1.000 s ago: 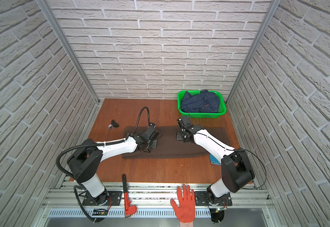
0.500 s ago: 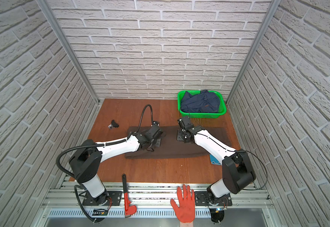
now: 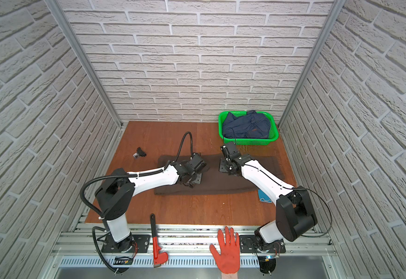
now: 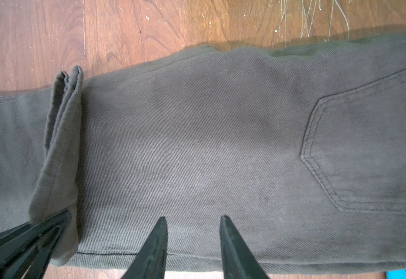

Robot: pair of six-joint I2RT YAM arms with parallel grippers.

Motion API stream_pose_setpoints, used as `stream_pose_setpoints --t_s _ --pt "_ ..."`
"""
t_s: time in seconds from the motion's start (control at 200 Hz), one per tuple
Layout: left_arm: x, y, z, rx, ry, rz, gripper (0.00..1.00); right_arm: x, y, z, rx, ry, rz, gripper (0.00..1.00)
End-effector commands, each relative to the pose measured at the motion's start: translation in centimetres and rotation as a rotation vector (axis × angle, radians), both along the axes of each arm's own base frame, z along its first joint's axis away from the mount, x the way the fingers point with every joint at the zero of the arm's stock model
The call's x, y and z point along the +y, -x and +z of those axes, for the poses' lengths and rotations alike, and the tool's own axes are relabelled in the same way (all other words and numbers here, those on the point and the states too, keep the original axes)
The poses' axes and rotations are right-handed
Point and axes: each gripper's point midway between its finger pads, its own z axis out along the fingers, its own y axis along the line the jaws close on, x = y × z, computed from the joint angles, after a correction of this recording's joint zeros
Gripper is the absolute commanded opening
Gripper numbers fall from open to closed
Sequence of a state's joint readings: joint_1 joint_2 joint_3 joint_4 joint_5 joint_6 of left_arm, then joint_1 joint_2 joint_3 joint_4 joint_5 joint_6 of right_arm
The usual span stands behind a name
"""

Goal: Fold and stack the trousers
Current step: Fold the trousers at the center of the table.

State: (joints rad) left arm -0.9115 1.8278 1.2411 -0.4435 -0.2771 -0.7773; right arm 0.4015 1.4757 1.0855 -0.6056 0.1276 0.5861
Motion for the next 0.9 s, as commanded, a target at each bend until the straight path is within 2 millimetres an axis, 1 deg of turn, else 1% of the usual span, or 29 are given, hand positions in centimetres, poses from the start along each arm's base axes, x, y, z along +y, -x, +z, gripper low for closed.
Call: stream_pose_setpoints --t_s 0.0,0.135,0.265,0.31,0.395,0.555,0.65,0.77,0.835,0.895 --pt "-1.5 0.3 0.0 0.016 0.027 -0.009 0.0 -0.7 0.2 0.5 -0.016 0.016 -0.003 0.38" --pt "-2.0 0.5 -0.7 0.037 0.022 -0.013 0.0 -0.7 0.2 0.4 -0.013 0.016 -0.004 0.39" --pt "-2.1 0.6 -0.8 0.042 0.023 -0.017 0.0 -0.8 0.1 0.2 -0.008 0.017 -0.006 0.38" --pt "-2.1 0.5 -0.7 0.041 0.024 -0.017 0.05 -0.7 0.1 0.3 -0.009 0.017 -0.004 0.38" --pt "-2.3 0.5 -0.3 0.035 0.033 -0.025 0.13 -0.8 0.0 0.4 -0.012 0.017 -0.008 0.38" --pt "-2.8 0.4 0.6 0.022 0.062 -0.045 0.38 -0.8 -0.1 0.6 -0.016 0.015 -0.006 0.38" --pt "-3.0 0.2 2.0 -0.006 0.091 -0.055 0.49 -0.8 -0.1 0.6 -0.016 0.015 -0.007 0.38" --pt "-2.8 -0.2 4.3 -0.06 0.11 -0.058 0.58 -0.7 -0.1 0.8 -0.019 0.011 -0.008 0.38" --pt "-2.4 -0.4 6.4 -0.109 0.122 -0.055 0.62 -0.7 -0.1 0.9 -0.022 0.006 -0.009 0.38" --pt "-1.5 -0.6 8.2 -0.16 0.118 -0.042 0.65 -0.5 -0.1 0.8 -0.018 -0.005 -0.005 0.38"
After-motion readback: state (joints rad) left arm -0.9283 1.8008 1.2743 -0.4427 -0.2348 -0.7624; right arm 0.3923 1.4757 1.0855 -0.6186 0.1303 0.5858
